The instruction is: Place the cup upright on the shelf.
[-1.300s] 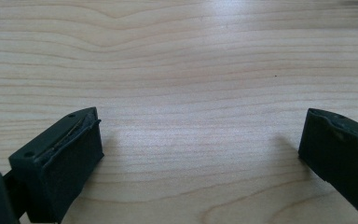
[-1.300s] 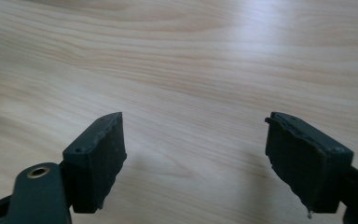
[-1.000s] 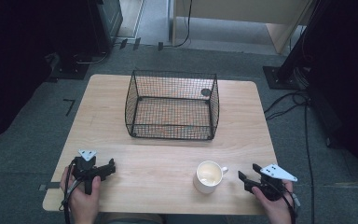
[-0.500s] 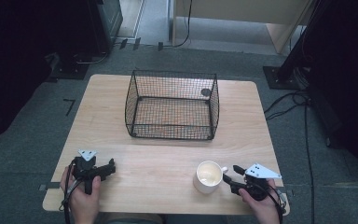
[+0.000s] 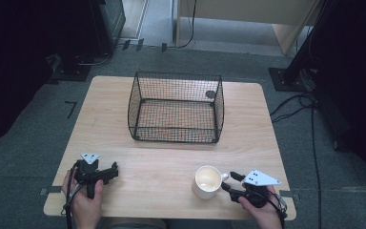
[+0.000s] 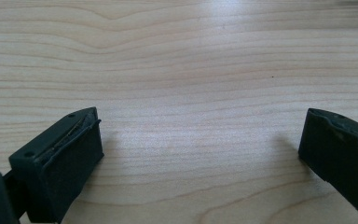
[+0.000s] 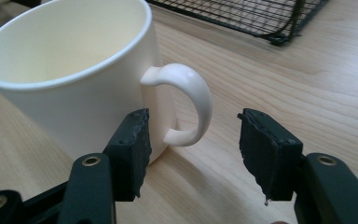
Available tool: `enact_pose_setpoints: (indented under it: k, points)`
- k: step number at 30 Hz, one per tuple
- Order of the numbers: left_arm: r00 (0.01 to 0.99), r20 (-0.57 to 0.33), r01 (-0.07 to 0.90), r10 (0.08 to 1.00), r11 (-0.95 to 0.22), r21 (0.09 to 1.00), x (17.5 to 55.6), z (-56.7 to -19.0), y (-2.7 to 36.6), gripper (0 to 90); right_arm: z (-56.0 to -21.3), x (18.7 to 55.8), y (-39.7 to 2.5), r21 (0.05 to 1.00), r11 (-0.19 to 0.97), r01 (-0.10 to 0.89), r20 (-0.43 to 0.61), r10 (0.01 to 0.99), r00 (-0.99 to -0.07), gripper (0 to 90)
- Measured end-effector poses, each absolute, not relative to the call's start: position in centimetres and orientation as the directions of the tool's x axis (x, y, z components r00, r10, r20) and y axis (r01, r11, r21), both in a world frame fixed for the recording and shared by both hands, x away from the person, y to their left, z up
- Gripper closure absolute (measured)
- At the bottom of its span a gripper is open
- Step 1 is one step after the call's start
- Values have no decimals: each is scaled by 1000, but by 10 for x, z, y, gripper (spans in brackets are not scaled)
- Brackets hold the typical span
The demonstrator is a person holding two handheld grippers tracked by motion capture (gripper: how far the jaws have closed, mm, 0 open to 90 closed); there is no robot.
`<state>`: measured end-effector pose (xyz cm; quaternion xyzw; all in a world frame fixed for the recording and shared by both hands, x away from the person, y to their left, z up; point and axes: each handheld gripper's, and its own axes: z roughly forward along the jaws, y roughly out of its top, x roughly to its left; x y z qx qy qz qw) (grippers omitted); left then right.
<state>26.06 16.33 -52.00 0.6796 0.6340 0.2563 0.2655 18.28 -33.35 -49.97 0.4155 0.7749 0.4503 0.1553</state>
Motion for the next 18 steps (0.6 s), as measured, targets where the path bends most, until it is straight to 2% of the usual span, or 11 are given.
enact_pose_setpoints:
  k: [5,8,11,13,18]
  points:
    - [66,12,726,998,-56,686,261,-520,163,0,-498,181,-324,828,272,491,127,761,-636,433]
    - [67,11,726,998,-57,686,261,-520,163,0,-495,179,-315,831,279,481,134,739,-660,463]
    - [68,11,725,998,-57,686,261,-520,163,0,-490,177,-303,829,282,484,162,706,-690,527]
    - [68,10,726,998,-57,686,261,-520,163,0,-489,177,-301,829,286,481,161,701,-694,540]
    - [69,10,725,998,-57,686,261,-520,163,0,-486,175,-280,826,317,466,161,660,-734,675]
